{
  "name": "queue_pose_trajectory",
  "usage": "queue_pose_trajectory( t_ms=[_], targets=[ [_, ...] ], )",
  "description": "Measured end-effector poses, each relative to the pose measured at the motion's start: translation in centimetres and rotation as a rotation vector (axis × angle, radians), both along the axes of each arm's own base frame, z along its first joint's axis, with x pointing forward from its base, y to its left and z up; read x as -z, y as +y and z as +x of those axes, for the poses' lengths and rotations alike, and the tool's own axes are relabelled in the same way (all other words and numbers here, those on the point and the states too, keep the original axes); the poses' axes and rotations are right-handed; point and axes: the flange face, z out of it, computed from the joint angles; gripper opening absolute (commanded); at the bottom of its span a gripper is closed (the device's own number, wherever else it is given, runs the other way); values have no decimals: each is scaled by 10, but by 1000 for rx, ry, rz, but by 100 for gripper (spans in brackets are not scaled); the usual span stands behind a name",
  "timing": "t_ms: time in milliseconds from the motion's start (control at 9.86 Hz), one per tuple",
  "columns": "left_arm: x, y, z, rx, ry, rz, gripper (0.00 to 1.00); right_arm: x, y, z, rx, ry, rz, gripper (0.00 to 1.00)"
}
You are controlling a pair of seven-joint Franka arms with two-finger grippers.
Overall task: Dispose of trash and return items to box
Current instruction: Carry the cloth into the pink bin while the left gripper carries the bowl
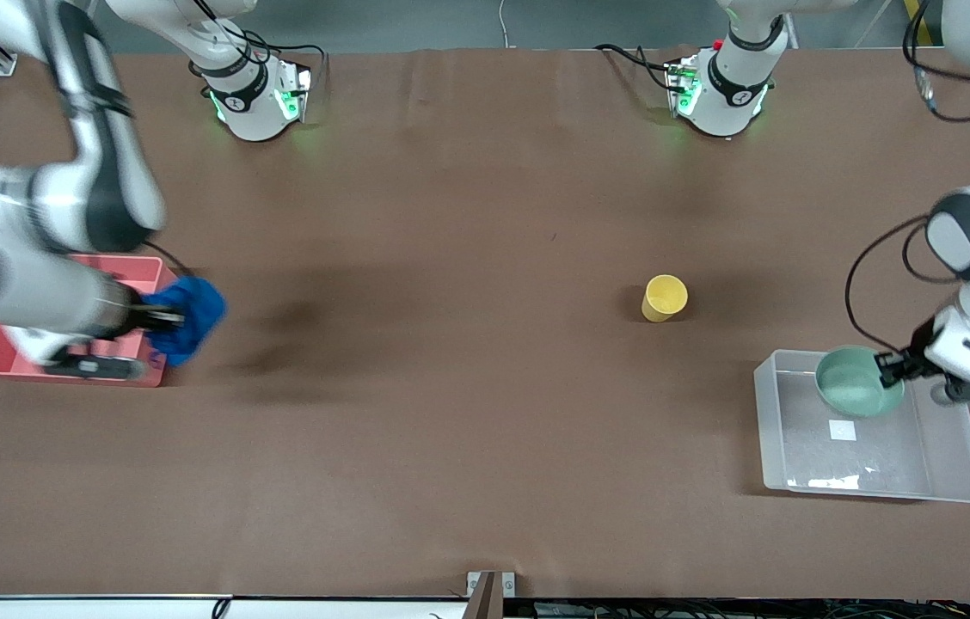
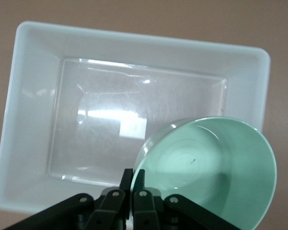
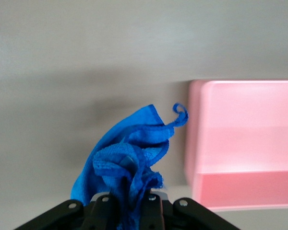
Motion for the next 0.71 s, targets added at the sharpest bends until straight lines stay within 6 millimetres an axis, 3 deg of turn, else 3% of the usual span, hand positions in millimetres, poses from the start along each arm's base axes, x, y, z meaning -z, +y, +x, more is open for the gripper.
queue_pose_trajectory(
  t_ms=[101,203,304,507,609,710],
  targets=[
    [19,15,14,-6,20,-23,3,-17,-51,-7,-12,-2,15,1],
    [46,25,19,1,50,-35,3,-15,-100,-16,7,4,23,1],
    [76,29,20,4,82,-45,4,-1,-139,-23,21,7,17,2],
    [108,27,19,-18,113,-79,9,62,-174,-35,0,-1,4,4],
    [111,26,19,-31,111,-98,20,102,-182,-44,-18,5,10,5],
    [111,25,20,-37,108,-107,82,140,-188,-53,-30,17,18,7]
  ],
)
